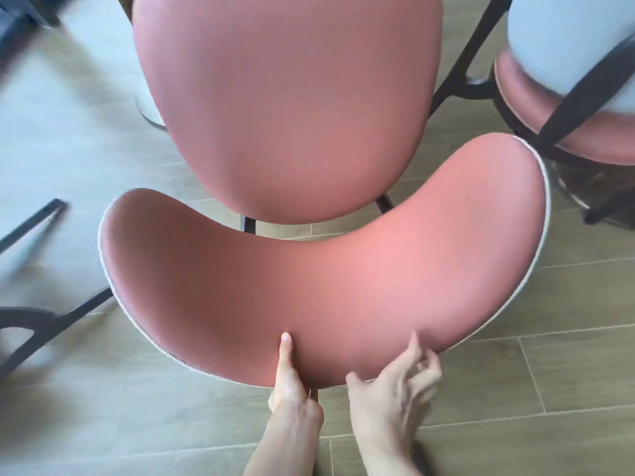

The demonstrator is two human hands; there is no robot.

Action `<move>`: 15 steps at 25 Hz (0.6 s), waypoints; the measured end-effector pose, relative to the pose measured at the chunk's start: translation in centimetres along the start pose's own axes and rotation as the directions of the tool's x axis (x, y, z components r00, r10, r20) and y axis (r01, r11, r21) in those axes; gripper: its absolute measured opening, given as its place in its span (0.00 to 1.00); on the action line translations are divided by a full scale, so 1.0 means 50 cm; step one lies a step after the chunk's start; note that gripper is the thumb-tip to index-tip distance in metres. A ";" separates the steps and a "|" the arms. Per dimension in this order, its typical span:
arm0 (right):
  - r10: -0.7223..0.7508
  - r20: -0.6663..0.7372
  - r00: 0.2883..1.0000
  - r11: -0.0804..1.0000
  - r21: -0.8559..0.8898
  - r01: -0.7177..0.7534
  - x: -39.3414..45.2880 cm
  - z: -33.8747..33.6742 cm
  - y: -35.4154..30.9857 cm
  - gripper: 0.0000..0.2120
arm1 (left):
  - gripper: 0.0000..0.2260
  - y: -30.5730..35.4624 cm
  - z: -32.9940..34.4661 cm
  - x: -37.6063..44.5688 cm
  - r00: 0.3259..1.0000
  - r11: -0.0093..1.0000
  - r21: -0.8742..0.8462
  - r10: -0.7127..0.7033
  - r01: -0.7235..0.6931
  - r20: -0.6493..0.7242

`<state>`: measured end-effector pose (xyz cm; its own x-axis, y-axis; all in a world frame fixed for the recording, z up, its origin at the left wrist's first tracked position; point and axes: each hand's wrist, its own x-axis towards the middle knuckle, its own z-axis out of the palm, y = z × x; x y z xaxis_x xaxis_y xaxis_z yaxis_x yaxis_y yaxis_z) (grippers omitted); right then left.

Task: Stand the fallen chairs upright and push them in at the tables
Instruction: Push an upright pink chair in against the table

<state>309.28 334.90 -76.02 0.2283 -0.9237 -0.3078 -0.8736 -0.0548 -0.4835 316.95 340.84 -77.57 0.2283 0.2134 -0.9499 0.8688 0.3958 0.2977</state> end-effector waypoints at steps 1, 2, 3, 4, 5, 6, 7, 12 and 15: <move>-0.300 0.003 0.954 0.940 -0.167 0.296 -0.013 -0.015 -0.017 0.54 | 0.31 0.022 0.014 -0.027 1.000 1.000 -0.008 0.004 -0.004 0.009; -0.521 0.073 0.850 0.800 -0.305 0.517 -0.015 -0.033 -0.037 0.54 | 0.30 0.044 0.027 -0.054 1.000 1.000 -0.013 0.005 -0.005 0.023; -0.625 0.197 0.755 0.653 -0.399 0.644 0.001 -0.052 -0.059 0.53 | 0.30 0.065 0.041 -0.077 1.000 1.000 -0.017 0.008 -0.008 0.029; -0.632 0.317 0.707 0.551 -0.458 0.698 0.024 -0.073 -0.084 0.52 | 0.31 0.083 0.052 -0.094 1.000 1.000 -0.025 0.017 -0.016 0.025; -0.595 0.407 0.693 0.498 -0.490 0.716 0.057 -0.094 -0.112 0.50 | 0.32 0.104 0.065 -0.112 1.000 0.999 -0.031 0.020 -0.019 0.022; -0.547 0.473 0.691 0.468 -0.511 0.721 0.095 -0.112 -0.131 0.48 | 0.33 0.121 0.075 -0.130 1.000 0.999 -0.031 0.015 -0.014 0.024; -0.518 0.519 0.679 0.400 -0.555 0.730 0.133 -0.135 -0.157 0.48 | 0.34 0.139 0.086 -0.146 1.000 1.000 -0.027 0.007 -0.006 0.030; -0.520 0.609 0.599 0.144 -0.628 0.765 0.247 -0.202 -0.281 0.55 | 0.31 0.227 0.152 -0.194 0.998 0.999 -0.045 -0.006 0.009 0.064; -0.481 0.647 0.591 0.102 -0.628 0.771 0.269 -0.232 -0.359 0.54 | 0.30 0.275 0.187 -0.229 0.997 0.998 -0.060 -0.007 0.012 0.075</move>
<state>323.05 319.07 -61.97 0.8334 -0.2744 -0.4798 -0.1835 -0.9562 0.2281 330.40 335.50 -63.46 0.2543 0.1434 -0.9564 0.8432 0.4514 0.2919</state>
